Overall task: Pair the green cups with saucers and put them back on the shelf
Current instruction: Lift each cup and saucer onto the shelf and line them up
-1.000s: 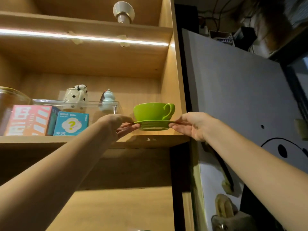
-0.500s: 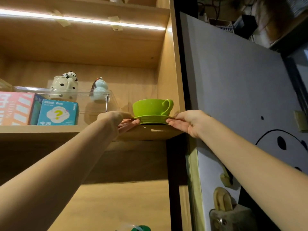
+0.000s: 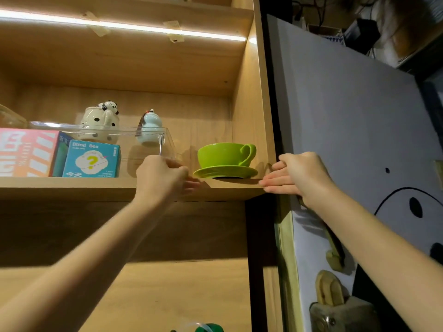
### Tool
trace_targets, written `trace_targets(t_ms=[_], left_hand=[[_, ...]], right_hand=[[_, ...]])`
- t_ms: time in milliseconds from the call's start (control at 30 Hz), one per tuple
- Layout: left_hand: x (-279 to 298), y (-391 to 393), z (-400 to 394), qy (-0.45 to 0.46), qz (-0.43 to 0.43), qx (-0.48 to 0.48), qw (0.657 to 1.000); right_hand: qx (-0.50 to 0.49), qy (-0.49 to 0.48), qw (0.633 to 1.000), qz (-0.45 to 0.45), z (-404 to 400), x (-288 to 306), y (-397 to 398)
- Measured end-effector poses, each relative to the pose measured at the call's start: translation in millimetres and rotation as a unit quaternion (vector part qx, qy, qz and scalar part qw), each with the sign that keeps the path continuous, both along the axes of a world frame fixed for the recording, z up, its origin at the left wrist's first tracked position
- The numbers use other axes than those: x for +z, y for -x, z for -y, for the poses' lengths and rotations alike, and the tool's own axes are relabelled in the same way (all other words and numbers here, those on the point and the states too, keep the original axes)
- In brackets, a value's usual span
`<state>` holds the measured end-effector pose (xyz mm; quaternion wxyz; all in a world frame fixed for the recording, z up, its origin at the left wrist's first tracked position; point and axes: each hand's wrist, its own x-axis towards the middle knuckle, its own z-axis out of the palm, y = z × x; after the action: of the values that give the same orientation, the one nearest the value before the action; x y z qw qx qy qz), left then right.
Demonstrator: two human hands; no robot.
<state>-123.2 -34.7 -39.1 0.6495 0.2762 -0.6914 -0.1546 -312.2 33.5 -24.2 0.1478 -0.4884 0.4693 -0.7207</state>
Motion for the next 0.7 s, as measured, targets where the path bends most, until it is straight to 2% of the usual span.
trace_targets(t_ms=[33, 100, 200, 267, 500, 700], left_hand=[[-8.5, 0.8, -0.4, 0.085, 0.023, 0.096, 0.991], [-32.3, 5.9, -0.4, 0.227, 0.142, 0.197, 0.943], [-48.2, 17.5, 8.1, 0.257, 0.29, 0.237, 0.891], [-51.5, 20.5, 19.5, 0.261, 0.306, 0.268, 0.875], [-52.2, 20.4, 32.8, 0.259, 0.307, 0.292, 0.868], [-50.0, 17.9, 36.3, 0.276, 0.318, 0.304, 0.855]], right_hand=[[-0.08, 0.059, 0.992, -0.077, 0.5, -11.8, 2.9], [-0.16, 0.137, 0.946, -0.245, 0.3, -36.6, -0.8], [-0.132, 0.088, 0.899, -0.409, 19.9, -57.8, -2.6], [-0.165, 0.06, 0.865, -0.469, 32.5, -59.8, 0.7], [-0.214, 0.037, 0.833, -0.508, 45.8, -58.7, 1.8], [-0.211, 0.018, 0.832, -0.512, 49.9, -57.7, 0.5]])
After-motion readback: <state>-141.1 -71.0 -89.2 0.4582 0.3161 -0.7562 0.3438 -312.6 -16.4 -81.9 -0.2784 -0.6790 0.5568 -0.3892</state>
